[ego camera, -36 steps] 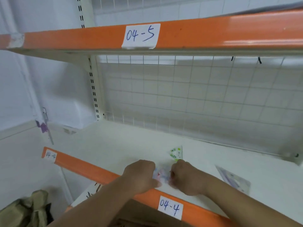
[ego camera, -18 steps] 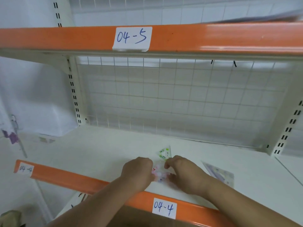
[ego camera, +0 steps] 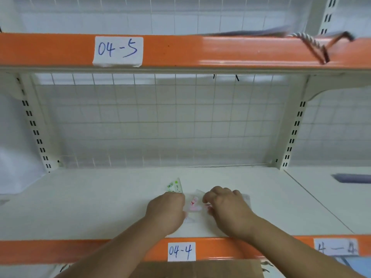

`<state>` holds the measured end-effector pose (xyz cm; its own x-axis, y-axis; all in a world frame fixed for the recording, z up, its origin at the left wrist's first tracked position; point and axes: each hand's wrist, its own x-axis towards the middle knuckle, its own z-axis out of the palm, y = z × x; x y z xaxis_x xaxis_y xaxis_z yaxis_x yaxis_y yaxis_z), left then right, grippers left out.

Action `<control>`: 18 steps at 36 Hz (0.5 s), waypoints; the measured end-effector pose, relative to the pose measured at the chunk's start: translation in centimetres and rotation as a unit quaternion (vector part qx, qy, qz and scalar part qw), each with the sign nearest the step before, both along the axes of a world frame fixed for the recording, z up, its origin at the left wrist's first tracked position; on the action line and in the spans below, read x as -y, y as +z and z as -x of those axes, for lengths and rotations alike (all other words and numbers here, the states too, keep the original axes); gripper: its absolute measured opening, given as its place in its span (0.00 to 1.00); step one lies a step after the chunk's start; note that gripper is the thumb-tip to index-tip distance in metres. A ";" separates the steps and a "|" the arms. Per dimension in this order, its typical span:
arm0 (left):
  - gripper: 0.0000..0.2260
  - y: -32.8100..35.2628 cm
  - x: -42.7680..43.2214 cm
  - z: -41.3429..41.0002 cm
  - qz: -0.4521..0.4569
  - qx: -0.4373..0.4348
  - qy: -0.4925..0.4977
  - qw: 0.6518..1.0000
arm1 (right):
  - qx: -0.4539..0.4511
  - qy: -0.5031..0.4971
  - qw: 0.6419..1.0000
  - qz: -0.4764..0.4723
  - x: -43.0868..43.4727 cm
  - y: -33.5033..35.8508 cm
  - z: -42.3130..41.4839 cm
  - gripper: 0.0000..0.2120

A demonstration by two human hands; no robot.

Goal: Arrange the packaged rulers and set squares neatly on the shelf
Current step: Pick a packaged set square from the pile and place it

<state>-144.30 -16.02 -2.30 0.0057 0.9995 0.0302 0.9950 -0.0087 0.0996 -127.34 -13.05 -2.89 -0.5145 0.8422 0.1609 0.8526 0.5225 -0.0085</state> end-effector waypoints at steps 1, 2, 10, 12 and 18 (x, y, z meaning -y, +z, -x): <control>0.13 0.1 0.1 0.1 0.004 0.004 0.001 1.000 | 0.000 0.001 1.000 -0.002 -0.1 0.0 0.0 0.16; 0.13 0.0 -0.2 -0.6 0.007 0.002 -0.017 1.000 | -0.003 -0.017 1.000 -0.001 0.3 0.0 -0.9 0.16; 0.13 -0.2 -1.0 -5.3 0.009 -0.013 -0.066 0.998 | -0.013 -0.084 0.996 0.003 2.5 0.5 -6.1 0.16; 0.14 0.1 -1.3 -7.0 0.004 -0.021 -0.080 0.997 | -0.011 -0.101 0.995 0.000 2.9 0.7 -7.9 0.15; 0.15 1.2 -1.3 -11.7 -0.020 -0.031 -0.099 0.994 | -0.041 -0.129 0.991 -0.021 3.7 1.3 -12.5 0.15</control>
<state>-132.64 -14.70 -1.08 0.2061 0.9765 0.0632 0.9774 -0.2085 0.0340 -114.84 -16.75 -1.56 -0.2671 0.9355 0.2312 0.9551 0.2889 -0.0658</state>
